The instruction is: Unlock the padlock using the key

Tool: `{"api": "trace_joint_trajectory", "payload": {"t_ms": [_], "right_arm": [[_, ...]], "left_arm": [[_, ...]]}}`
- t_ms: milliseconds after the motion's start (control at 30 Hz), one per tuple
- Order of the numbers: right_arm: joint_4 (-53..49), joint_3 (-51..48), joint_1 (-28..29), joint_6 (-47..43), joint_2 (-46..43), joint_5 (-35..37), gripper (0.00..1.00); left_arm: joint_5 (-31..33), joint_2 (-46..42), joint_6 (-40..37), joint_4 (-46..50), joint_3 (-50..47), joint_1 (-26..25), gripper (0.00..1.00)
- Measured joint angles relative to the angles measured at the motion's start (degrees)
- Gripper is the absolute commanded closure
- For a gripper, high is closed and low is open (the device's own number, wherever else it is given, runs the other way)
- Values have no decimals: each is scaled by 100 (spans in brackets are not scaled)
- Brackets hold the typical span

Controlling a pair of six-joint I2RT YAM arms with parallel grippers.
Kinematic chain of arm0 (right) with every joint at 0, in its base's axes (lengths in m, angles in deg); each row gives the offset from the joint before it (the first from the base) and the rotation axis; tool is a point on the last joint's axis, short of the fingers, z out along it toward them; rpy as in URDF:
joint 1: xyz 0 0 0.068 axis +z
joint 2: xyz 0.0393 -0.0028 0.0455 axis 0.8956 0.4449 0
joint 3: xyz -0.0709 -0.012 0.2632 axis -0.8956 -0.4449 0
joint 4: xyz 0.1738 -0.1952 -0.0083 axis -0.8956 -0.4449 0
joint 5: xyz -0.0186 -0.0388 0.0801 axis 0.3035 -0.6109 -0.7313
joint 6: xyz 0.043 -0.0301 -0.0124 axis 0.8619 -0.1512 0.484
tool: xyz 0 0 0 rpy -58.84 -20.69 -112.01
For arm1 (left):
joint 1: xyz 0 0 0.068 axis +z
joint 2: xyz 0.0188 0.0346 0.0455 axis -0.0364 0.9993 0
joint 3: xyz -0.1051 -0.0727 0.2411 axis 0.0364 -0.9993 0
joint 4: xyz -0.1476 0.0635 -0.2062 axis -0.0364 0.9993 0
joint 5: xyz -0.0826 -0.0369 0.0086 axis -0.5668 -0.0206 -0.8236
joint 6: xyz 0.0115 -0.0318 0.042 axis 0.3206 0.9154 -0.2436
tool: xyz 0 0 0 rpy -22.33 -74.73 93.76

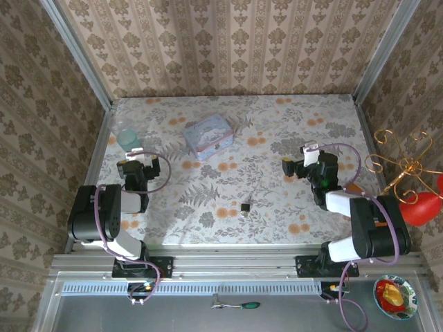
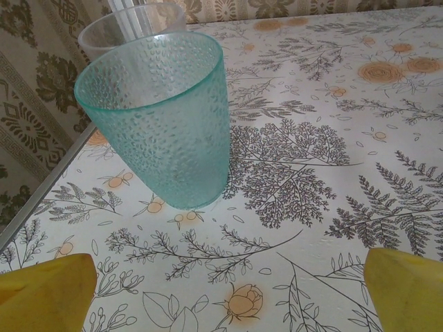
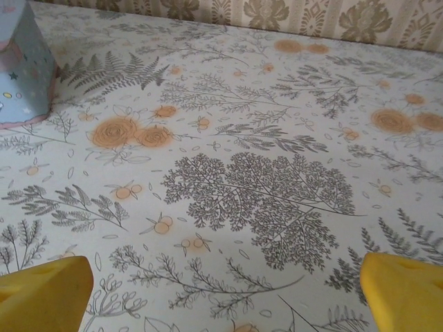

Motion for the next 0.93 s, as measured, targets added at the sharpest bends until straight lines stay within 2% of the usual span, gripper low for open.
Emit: {"api": "trace_joint_trajectory", "payload": {"t_ms": [267,933], "right_arm": [[562,-61,-214,433,525,-22,0],[671,-70,-146,590,525,413,0]], "left_arm": [[0,0,0,-17,0,0,0],[0,0,0,-20,0,0,0]]}}
